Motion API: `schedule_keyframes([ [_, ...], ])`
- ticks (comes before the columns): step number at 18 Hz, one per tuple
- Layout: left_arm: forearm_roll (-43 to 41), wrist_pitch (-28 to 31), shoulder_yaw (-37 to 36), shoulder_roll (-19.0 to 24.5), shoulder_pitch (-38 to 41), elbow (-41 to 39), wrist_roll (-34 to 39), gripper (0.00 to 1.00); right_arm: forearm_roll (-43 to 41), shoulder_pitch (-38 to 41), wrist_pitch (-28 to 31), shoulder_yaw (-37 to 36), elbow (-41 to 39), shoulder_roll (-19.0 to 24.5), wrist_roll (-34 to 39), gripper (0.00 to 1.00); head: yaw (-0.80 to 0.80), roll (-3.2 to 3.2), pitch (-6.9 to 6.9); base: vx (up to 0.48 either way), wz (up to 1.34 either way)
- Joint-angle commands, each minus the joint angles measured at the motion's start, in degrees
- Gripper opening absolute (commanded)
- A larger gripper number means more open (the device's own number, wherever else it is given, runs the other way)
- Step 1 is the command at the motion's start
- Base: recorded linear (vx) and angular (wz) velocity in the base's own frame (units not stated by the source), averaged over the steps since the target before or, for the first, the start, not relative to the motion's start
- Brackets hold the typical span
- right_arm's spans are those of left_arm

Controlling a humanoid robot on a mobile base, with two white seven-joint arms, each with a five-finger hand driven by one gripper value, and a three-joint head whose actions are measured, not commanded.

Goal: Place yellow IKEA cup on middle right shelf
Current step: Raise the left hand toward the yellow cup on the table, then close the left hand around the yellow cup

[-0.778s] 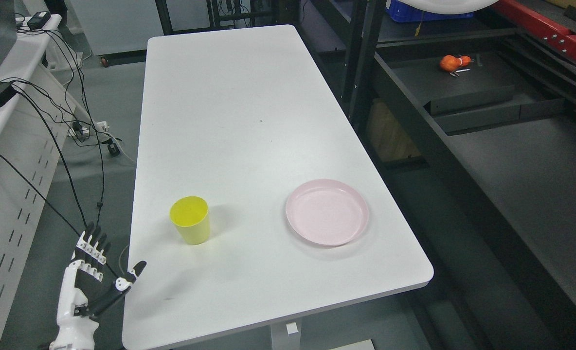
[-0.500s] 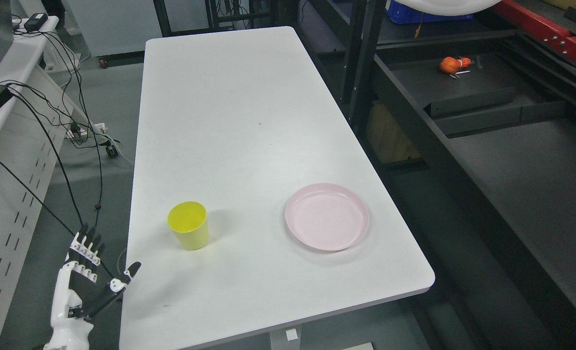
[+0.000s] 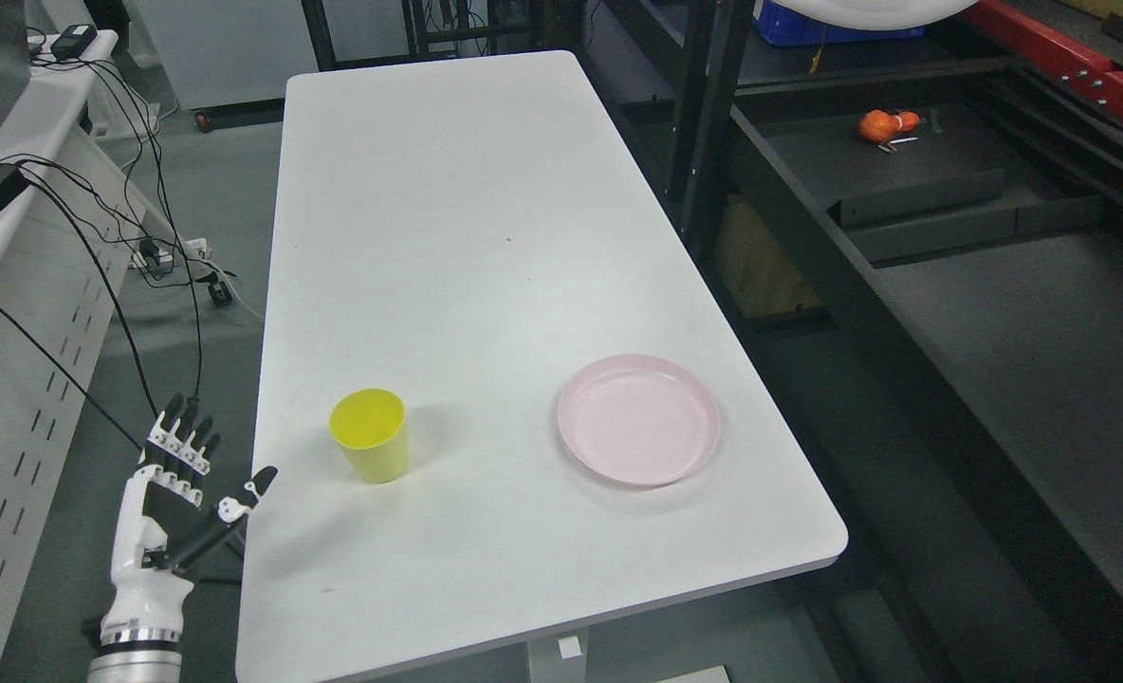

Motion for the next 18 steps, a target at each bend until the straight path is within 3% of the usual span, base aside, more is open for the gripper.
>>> schedule_keyframes([
  [1,1.7,0.3,-2.5,0.5,-6.2,10.0,-7.5,0.98,-1.4,0.8,0.0,1.0,0.0,-1.0,0.0,0.99,0.0,0.0,0.0,0.0,0.0],
  [6,1.0,2.2,-6.7,-0.4,-6.5,10.8,-7.8,0.98,-1.4,0.8,0.0,1.0,0.0,-1.0,0.0,0.99,0.0,0.0,0.0,0.0,0.0],
  [9,-2.5,4.9,-6.0,-1.8,-7.1,10.9,-7.1,0.98,-1.4,0.8,0.0,1.0,0.0,-1.0,0.0,0.99,0.0,0.0,0.0,0.0,0.0],
  [18,-9.1,5.5,-8.0,-1.8,-12.2,15.1,-6.3,0.98,-1.4,0.8,0.0,1.1,0.0,-1.0,0.0,0.99,0.0,0.0,0.0,0.0,0.0],
])
